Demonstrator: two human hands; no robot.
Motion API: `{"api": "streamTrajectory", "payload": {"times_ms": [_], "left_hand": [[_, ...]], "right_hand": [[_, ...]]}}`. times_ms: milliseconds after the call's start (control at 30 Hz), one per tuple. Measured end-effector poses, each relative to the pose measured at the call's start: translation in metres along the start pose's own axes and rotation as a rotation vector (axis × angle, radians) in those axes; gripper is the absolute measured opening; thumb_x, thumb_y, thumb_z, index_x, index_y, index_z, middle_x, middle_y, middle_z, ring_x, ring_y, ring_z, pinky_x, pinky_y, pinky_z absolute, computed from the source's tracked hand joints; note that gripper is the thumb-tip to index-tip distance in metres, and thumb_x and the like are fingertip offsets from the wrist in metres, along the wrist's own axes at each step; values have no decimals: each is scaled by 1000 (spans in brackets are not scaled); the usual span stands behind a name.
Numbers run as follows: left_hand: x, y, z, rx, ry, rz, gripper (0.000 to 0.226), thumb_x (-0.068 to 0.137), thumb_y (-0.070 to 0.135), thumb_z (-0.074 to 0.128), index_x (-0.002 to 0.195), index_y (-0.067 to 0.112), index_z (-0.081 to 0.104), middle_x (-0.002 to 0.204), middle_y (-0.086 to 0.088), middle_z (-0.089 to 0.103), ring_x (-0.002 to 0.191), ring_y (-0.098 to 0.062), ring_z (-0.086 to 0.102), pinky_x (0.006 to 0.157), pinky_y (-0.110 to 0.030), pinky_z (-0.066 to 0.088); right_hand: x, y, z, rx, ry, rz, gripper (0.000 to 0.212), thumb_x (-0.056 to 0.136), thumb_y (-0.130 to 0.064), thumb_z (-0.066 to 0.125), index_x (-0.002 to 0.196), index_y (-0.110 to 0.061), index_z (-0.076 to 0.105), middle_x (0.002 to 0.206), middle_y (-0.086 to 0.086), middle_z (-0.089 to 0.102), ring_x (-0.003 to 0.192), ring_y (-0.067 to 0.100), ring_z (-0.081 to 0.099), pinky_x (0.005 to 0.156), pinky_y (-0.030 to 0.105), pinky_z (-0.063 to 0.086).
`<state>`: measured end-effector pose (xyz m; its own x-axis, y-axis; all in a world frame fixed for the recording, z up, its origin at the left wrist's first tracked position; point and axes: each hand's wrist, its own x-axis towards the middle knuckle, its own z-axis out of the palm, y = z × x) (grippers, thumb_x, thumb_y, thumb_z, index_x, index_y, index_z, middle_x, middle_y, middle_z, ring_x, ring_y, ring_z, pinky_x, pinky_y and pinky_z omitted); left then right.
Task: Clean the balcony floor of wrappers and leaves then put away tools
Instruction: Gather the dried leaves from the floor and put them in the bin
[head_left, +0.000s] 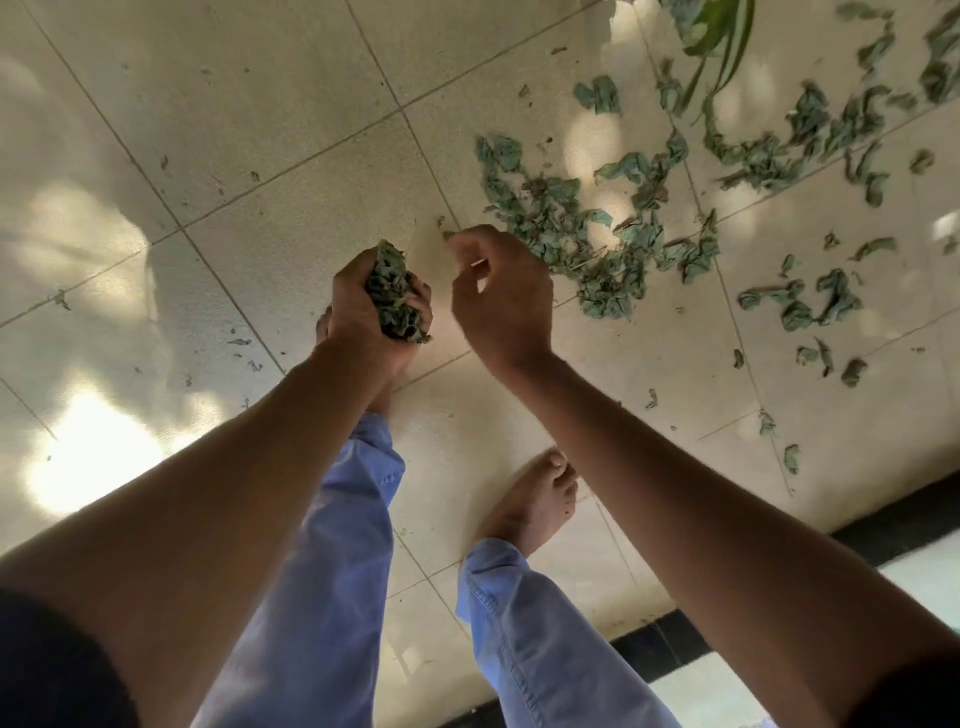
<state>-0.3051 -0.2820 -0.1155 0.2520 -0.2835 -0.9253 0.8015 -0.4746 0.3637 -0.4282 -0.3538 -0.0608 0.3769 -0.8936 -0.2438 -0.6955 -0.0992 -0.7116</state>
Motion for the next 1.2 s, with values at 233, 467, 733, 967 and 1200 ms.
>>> {"api": "streamTrajectory", "payload": {"times_ms": [233,467,733,967,1200], "left_hand": [[7,40,-36,-369,74,-161,30,87,25,56,58,14,54,64,-1,49,51,-13,50,48,-16,45],[-2,71,-58,-408,145,-100,43,91,34,51,50,21,57,59,8,53,64,-4,50,55,-8,38],[33,4,-75,702,137,407,44,88,16,63,126,8,42,118,-19,69,92,-40,69,70,-46,56],[0,69,-73,-599,7,-93,39,87,38,59,55,15,60,74,1,54,68,-9,54,56,-14,43],[3,58,-63,-541,-47,-222,30,96,31,57,70,16,58,70,-2,54,60,-11,55,43,-17,44]], "right_hand": [[65,55,67,-423,-350,20,37,84,-15,70,120,-15,61,119,13,56,105,29,58,80,32,49],[52,30,114,-410,-460,-140,47,83,-36,76,116,-7,56,116,17,53,103,34,54,81,42,52],[43,8,130,-618,-500,-230,32,93,-4,58,124,-10,56,127,16,47,108,32,54,68,30,41],[46,5,123,-700,-583,-323,27,88,2,62,113,-7,62,116,14,57,99,32,59,63,32,40],[41,24,101,-566,-512,-229,22,84,-2,68,106,-1,64,111,19,61,97,38,61,66,32,38]]}}
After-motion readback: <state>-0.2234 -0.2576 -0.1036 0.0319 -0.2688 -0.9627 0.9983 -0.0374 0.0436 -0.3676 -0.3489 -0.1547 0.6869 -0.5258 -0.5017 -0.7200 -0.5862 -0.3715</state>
